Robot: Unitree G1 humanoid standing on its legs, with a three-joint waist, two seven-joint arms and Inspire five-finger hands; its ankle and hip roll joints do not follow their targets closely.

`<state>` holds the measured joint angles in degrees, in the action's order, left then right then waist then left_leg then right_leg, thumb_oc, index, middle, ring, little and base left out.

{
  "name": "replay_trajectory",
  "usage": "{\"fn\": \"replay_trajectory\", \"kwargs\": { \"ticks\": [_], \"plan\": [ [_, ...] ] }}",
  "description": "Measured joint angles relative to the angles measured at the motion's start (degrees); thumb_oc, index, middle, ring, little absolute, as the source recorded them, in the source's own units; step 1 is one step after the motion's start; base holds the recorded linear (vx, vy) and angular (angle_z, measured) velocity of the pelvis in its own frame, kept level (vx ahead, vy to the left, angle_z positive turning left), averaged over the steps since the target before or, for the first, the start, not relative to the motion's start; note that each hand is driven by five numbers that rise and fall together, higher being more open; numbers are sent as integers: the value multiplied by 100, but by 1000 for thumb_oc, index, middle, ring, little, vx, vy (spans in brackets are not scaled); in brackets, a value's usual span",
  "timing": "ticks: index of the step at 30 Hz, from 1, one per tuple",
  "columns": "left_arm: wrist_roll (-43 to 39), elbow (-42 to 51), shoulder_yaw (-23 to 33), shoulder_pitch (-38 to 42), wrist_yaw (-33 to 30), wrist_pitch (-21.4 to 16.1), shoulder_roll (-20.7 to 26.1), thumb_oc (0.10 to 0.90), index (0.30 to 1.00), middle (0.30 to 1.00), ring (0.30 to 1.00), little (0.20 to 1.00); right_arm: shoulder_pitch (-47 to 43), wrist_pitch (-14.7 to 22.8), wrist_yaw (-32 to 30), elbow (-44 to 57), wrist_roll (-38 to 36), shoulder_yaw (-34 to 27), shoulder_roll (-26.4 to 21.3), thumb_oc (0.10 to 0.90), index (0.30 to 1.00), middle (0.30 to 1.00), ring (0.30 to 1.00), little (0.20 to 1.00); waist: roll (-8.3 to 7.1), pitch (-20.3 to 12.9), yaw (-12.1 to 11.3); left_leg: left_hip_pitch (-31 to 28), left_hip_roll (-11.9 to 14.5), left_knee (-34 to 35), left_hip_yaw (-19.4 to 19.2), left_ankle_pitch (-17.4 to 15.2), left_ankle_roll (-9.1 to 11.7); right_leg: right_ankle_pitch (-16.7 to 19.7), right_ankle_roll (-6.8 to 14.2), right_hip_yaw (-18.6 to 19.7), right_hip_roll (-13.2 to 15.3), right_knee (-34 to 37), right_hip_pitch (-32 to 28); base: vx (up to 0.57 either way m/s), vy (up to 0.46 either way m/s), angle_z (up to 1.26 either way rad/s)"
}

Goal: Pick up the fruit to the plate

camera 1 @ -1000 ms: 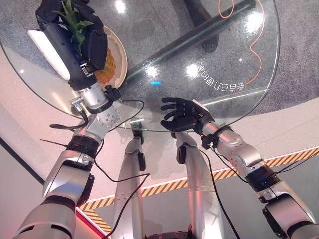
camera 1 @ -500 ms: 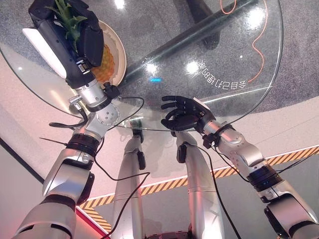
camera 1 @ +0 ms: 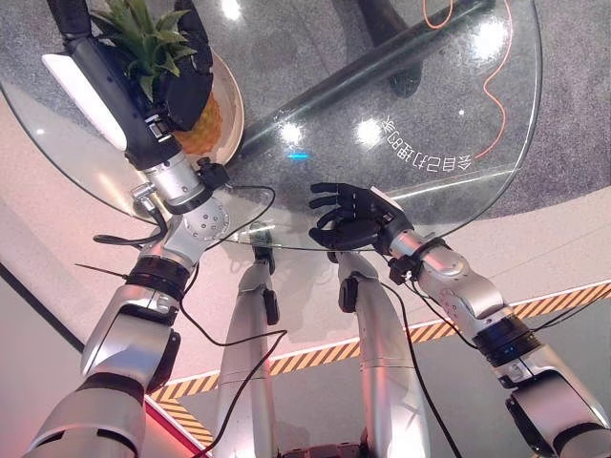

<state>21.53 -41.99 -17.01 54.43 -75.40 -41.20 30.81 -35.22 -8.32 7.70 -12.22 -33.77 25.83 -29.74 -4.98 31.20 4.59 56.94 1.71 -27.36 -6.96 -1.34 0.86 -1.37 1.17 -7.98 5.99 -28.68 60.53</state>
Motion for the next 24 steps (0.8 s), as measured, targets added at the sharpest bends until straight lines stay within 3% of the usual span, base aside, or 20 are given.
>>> {"fn": "replay_trajectory", "kwargs": {
  "ticks": [16,24],
  "plan": [
    [-228,31,67,-490,151,99,127,800,900,900,900,900,202,-56,-3,-42,130,-14,128,800,900,900,900,900,6,-1,-141,-328,-1,37,4,13,9,4,-8,-4,6,1,-310,-2,-18,0],
    [-460,251,255,-1094,550,95,122,800,900,900,900,900,459,-60,-3,-41,245,-26,280,800,900,900,900,900,11,1,-213,-631,-2,125,-9,10,32,-18,-9,0,9,21,-573,-8,-59,0]
  ]
}}
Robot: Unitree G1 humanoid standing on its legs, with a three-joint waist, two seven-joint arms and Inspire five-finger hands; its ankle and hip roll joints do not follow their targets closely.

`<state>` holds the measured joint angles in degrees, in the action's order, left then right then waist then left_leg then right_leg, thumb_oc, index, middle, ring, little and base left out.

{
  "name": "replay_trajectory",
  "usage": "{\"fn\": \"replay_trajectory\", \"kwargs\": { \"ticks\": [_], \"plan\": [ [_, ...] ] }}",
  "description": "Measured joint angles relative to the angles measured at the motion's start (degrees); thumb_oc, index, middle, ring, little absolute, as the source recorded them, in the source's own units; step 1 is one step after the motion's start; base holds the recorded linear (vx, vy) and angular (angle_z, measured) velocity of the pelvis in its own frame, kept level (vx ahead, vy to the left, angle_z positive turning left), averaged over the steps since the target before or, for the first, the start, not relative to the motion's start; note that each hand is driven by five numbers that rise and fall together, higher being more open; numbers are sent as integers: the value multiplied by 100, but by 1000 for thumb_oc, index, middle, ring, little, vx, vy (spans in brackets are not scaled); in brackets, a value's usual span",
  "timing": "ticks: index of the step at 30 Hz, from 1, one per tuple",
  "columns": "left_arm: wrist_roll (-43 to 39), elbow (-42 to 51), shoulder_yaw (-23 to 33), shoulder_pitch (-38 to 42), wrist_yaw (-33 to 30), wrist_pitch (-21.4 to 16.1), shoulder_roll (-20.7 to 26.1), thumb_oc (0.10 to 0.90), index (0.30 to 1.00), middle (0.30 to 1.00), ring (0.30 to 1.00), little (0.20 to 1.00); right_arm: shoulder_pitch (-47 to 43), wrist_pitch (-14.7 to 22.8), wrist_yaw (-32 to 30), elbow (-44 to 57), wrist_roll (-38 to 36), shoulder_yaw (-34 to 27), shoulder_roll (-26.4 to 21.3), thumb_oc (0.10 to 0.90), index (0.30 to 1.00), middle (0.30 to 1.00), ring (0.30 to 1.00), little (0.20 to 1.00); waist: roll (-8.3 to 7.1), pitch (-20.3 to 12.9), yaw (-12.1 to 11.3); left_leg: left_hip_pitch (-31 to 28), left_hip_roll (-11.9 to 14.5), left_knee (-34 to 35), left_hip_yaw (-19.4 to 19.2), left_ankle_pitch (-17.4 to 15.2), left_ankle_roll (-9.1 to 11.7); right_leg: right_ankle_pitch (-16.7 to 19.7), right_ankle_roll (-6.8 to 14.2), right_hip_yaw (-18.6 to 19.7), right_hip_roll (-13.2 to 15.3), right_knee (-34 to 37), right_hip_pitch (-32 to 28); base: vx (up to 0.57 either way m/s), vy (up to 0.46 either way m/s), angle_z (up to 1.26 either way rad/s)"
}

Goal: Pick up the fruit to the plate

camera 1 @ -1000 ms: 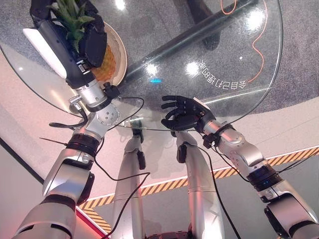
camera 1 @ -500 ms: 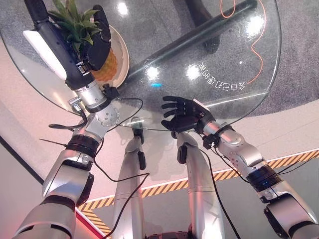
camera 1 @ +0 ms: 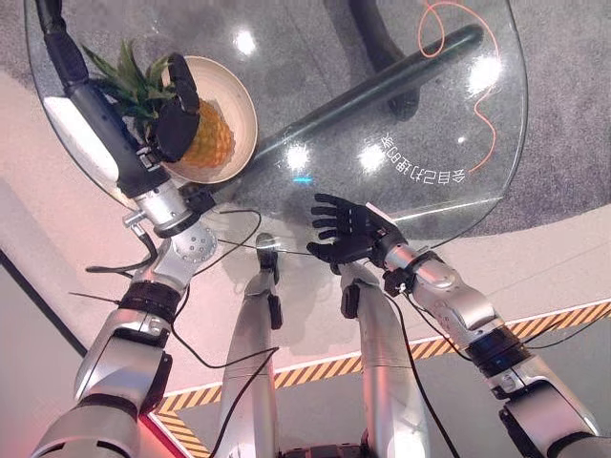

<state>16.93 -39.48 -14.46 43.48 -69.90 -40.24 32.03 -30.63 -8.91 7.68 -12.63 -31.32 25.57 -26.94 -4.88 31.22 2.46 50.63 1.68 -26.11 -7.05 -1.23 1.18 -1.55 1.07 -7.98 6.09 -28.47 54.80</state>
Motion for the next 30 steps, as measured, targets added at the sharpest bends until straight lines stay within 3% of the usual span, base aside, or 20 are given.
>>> {"fn": "replay_trajectory", "kwargs": {
  "ticks": [18,26,30],
  "plan": [
    [-556,505,329,-1093,990,-134,1,800,900,900,900,900,473,44,5,14,265,-154,41,800,900,900,900,900,9,4,-221,-463,-11,223,-24,43,5,-61,-3,6,4,54,-370,-4,-44,0],
    [-551,1475,615,-1698,1426,-369,14,800,900,900,900,900,844,76,7,53,295,-429,29,800,900,900,900,900,27,6,-243,-653,-11,294,-90,46,10,-65,2,58,-1,66,-496,-2,-15,-2],
    [-556,1900,646,-1867,1658,-388,15,800,900,900,900,900,1090,84,8,129,434,-525,14,800,900,900,900,900,154,6,-246,-771,-6,327,-114,37,19,-98,20,73,-9,78,-590,-2,-33,-3]
  ]
}}
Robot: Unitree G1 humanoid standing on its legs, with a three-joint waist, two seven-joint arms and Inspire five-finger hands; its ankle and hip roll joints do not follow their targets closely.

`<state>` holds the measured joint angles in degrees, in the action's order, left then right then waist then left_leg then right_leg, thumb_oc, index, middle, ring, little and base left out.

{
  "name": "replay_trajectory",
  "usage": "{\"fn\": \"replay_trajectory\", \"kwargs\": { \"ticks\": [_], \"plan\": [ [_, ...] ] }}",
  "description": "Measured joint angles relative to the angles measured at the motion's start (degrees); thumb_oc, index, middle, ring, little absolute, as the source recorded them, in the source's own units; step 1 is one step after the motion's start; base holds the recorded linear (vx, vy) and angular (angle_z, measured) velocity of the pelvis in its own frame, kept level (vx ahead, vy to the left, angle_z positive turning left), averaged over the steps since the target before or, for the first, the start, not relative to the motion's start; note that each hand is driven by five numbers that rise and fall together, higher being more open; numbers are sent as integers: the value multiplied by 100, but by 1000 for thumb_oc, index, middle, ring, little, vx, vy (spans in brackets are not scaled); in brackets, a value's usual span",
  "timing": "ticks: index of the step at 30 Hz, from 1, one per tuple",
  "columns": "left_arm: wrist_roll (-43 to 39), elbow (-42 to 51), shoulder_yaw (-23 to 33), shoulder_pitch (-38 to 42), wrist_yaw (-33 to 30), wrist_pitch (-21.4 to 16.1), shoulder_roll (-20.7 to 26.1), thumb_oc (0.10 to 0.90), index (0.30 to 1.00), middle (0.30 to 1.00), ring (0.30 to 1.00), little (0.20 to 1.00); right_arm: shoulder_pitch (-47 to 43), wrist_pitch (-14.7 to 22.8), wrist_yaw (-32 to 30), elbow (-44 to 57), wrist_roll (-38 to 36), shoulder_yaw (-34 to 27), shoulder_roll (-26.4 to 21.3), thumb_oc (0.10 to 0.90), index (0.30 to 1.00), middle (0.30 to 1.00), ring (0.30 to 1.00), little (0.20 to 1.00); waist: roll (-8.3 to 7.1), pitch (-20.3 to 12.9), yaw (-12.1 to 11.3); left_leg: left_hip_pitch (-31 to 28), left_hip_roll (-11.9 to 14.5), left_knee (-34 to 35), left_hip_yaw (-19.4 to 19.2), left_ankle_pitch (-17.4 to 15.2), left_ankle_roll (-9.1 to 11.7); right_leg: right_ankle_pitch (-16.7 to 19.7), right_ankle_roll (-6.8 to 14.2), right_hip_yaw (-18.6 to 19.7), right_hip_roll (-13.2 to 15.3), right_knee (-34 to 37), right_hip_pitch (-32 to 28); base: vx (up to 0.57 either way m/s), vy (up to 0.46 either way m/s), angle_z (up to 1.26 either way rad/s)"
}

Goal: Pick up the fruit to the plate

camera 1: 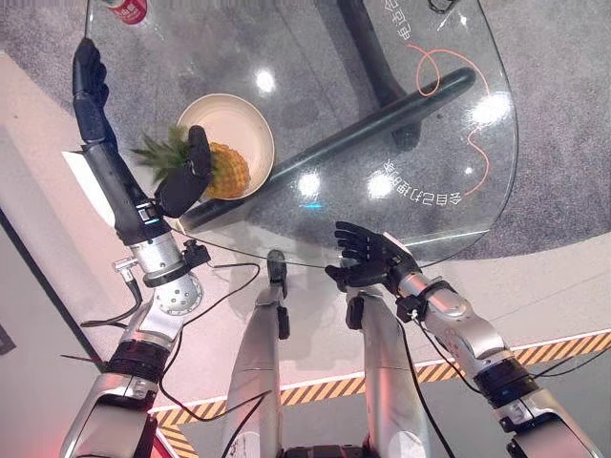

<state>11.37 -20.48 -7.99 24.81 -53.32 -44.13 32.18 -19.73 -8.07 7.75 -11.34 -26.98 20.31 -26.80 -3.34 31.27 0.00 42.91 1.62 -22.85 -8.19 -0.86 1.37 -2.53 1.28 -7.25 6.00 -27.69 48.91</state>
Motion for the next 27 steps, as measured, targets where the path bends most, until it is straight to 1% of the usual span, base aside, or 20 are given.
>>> {"fn": "replay_trajectory", "kwargs": {
  "ticks": [3,7,11,16,18,23,27],
  "plan": [
    [2,230,6,-114,180,-19,-2,800,900,900,900,900,98,7,5,74,2,-10,-42,800,900,900,900,900,99,-1,2,-7,6,-2,-4,7,-10,3,-4,5,-9,-4,-3,-3,-21,-1],
    [15,338,7,-248,359,-17,-4,800,900,900,900,900,156,22,72,74,5,-10,-42,800,900,900,900,900,108,0,5,-120,19,14,-61,4,-8,9,-13,65,-33,1,-76,-2,-27,-6],
    [2,402,24,-417,545,-16,-2,800,900,900,900,900,247,123,118,91,6,-7,-39,800,900,900,900,900,121,-3,-8,-319,13,93,-92,-11,17,4,-6,122,-56,95,-228,-1,-15,-7],
    [-255,618,27,-627,851,-11,-8,800,900,900,900,900,296,182,120,90,56,-12,-39,800,900,900,900,900,132,1,-10,-413,20,105,-93,-11,19,3,-7,129,-71,102,-317,-1,-4,-1],
    [-401,629,27,-717,972,9,-18,800,900,900,900,900,355,206,140,86,60,-11,-37,800,900,900,900,900,136,3,-18,-514,24,119,-95,0,2,8,-14,130,-79,101,-423,-6,-38,-2],
    [-905,627,31,-972,1258,65,-66,800,900,900,900,900,632,350,284,68,117,-22,-37,800,900,900,900,900,171,-1,-77,-1066,20,342,-75,-8,43,-5,-5,127,-97,269,-935,-9,-47,-2],
    [-1699,611,35,-1247,1559,181,-400,800,900,900,900,900,870,464,339,40,227,-37,-19,800,900,900,900,900,207,-1,-145,-1539,6,591,-46,43,53,-14,6,100,-106,403,-1383,-12,-54,1]
  ]
}}
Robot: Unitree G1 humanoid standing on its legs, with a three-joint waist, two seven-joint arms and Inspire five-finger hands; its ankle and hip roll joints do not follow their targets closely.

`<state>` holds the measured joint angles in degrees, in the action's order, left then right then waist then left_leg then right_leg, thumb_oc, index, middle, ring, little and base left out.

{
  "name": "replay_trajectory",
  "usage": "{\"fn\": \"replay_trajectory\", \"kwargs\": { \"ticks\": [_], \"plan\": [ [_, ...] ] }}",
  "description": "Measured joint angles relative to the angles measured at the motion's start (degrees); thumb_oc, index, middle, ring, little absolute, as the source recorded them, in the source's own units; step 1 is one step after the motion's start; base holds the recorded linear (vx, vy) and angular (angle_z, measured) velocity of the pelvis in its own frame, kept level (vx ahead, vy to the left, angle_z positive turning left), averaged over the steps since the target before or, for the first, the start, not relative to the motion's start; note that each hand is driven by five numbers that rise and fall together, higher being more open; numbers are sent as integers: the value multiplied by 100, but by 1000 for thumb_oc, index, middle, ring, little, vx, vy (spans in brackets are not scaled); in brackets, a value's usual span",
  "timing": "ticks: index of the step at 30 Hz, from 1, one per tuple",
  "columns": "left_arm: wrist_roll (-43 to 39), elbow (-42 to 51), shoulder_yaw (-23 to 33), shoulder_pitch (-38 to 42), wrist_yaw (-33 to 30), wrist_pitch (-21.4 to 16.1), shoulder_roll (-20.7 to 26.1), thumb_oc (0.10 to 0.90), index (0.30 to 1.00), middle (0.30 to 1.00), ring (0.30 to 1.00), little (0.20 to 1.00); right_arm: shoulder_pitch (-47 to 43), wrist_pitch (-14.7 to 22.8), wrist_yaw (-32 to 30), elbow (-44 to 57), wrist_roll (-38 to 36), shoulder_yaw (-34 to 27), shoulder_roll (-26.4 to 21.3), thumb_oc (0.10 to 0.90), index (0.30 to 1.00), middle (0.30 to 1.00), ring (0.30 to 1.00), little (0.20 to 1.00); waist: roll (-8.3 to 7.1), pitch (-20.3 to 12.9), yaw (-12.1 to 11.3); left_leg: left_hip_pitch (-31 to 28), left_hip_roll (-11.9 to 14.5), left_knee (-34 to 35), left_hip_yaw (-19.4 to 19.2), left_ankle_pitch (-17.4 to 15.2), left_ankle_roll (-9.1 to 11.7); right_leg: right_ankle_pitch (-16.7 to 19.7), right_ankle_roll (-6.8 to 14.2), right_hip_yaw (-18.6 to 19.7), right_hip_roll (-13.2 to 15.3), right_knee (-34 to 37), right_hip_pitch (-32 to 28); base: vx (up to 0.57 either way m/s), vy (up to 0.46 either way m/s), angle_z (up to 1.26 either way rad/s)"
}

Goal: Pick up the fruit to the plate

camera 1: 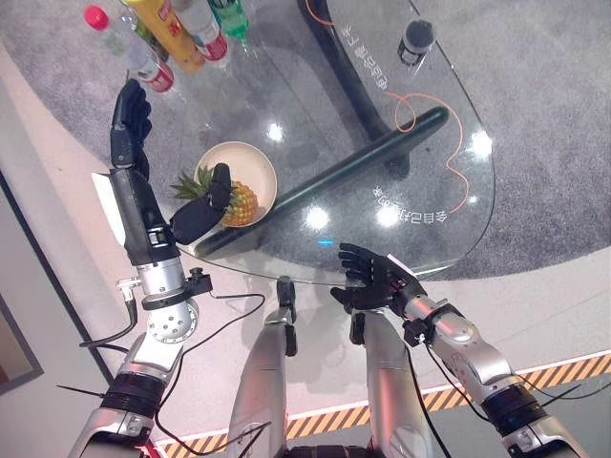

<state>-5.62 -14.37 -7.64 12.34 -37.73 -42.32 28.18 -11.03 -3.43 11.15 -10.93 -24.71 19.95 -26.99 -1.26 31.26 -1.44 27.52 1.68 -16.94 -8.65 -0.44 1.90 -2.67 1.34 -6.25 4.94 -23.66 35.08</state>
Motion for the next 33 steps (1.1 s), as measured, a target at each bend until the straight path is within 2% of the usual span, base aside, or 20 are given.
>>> {"fn": "replay_trajectory", "kwargs": {
  "ticks": [4,8,13,17,19,23,25,29,33],
  "plan": [
    [-529,-72,12,-445,267,204,-258,800,900,900,900,900,332,58,19,-23,92,-97,47,800,900,900,900,900,13,-3,-2,-490,-20,248,113,38,16,-69,5,-126,18,141,-496,-5,-45,13],
    [-959,-339,44,-834,583,473,-412,800,900,900,900,900,555,95,120,-243,224,-232,173,800,900,900,900,900,40,-2,-103,-1136,-23,644,160,133,33,-123,10,-222,4,362,-1087,-11,-50,9],
    [-1167,-642,126,-1186,918,840,-571,800,900,900,900,900,862,98,209,-426,344,-402,361,800,900,900,900,900,105,-19,-156,-1958,-2,1108,297,242,46,-149,23,-384,-40,717,-1924,26,-30,12],
    [-1331,-764,170,-1296,1093,995,-599,800,900,900,900,900,986,98,230,-441,456,-580,387,800,900,900,900,900,140,-51,-171,-2050,-9,1207,317,229,63,-168,20,-439,-13,783,-2030,31,-13,9],
    [-1395,-1045,267,-1358,1224,1185,-803,800,900,900,900,900,1011,74,239,-746,457,-693,534,800,900,900,900,900,173,-83,-175,-2382,7,1366,330,272,26,-160,19,-450,-44,956,-2367,46,-15,-1],
    [-1405,-1693,149,-1600,1400,1487,-1192,800,900,900,900,900,1316,2,165,-1275,457,-757,697,800,900,900,900,900,283,-808,-148,-2654,51,1667,395,287,10,-119,25,-587,-82,1328,-2745,20,-20,11],
    [-1430,-1892,126,-1715,1596,1573,-1285,800,900,900,900,900,1413,-17,73,-1534,456,-763,756,800,900,900,900,900,256,-1118,-160,-2722,64,1749,429,284,11,-127,36,-614,-101,1408,-2821,12,-13,13],
    [-1968,-2505,132,-1746,2046,1944,-1423,800,900,900,900,900,1400,-83,-276,-2123,457,-821,896,800,900,900,900,900,213,-1495,-158,-2868,95,1827,425,259,3,-153,82,-622,-122,1591,-3008,3,0,2],
    [-2352,-3193,156,-1700,2427,2427,-1493,800,900,900,900,900,1373,-96,-541,-2774,458,-841,991,800,900,900,900,900,149,-1697,-147,-3051,110,1909,393,256,1,-126,90,-612,-136,1699,-3198,15,11,-1]
  ]
}}
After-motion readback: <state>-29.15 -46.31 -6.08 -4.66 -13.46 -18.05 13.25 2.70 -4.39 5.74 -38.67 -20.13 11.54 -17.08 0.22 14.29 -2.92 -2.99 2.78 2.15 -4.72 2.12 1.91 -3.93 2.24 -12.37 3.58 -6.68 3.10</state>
